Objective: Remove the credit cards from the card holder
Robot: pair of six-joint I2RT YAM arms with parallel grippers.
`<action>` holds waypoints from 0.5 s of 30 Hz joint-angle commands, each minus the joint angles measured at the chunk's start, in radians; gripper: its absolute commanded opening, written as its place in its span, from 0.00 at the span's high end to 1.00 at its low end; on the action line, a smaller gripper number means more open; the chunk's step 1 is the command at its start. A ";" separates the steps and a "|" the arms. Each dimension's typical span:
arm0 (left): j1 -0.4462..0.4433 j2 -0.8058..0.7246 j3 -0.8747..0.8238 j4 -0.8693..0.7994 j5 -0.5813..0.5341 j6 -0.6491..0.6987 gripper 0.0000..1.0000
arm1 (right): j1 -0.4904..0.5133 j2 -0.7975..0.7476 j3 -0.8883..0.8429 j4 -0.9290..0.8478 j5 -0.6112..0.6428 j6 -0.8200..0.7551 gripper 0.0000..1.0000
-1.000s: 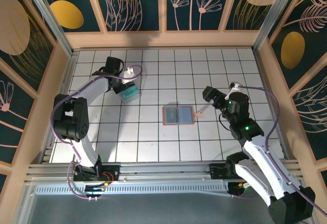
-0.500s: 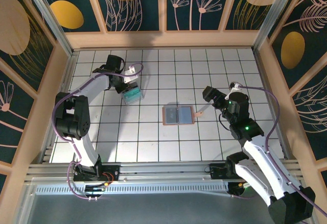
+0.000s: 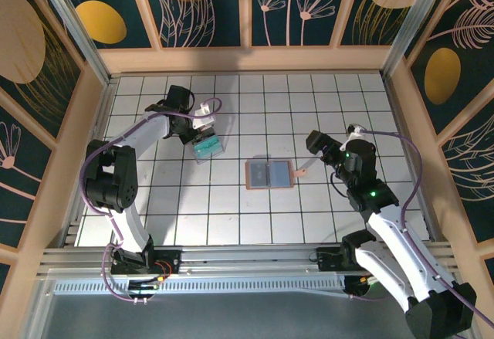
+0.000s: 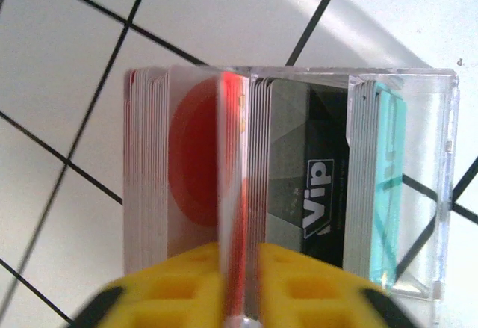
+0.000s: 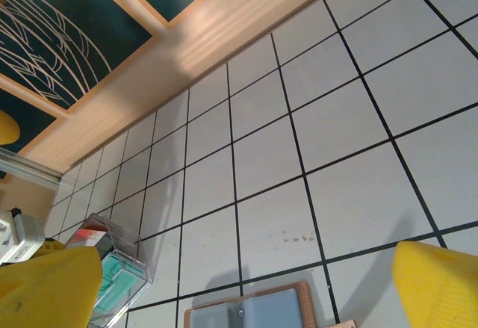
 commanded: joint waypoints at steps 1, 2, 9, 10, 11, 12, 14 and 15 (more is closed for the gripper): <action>-0.006 0.005 0.038 -0.093 0.003 -0.028 0.75 | 0.000 -0.012 -0.016 0.040 -0.004 0.012 0.01; -0.005 0.004 0.041 -0.095 0.012 -0.033 0.75 | 0.000 -0.012 -0.016 0.041 -0.006 0.012 0.01; -0.007 -0.033 0.054 -0.091 0.019 -0.060 0.69 | 0.001 -0.013 -0.008 0.042 -0.013 0.005 0.01; -0.006 -0.043 0.048 -0.077 0.013 -0.060 0.69 | -0.001 -0.014 -0.008 0.042 -0.011 0.004 0.01; -0.006 -0.051 0.041 -0.061 0.006 -0.058 0.70 | 0.001 -0.016 -0.008 0.043 -0.008 0.004 0.01; -0.005 -0.057 0.034 -0.045 -0.003 -0.059 0.71 | 0.000 -0.017 -0.010 0.041 -0.008 0.005 0.01; -0.006 -0.058 0.033 -0.039 -0.014 -0.062 0.73 | 0.002 -0.017 -0.012 0.043 -0.008 0.007 0.01; -0.006 -0.054 0.033 -0.037 -0.021 -0.063 0.74 | 0.001 -0.019 -0.014 0.043 -0.006 0.009 0.01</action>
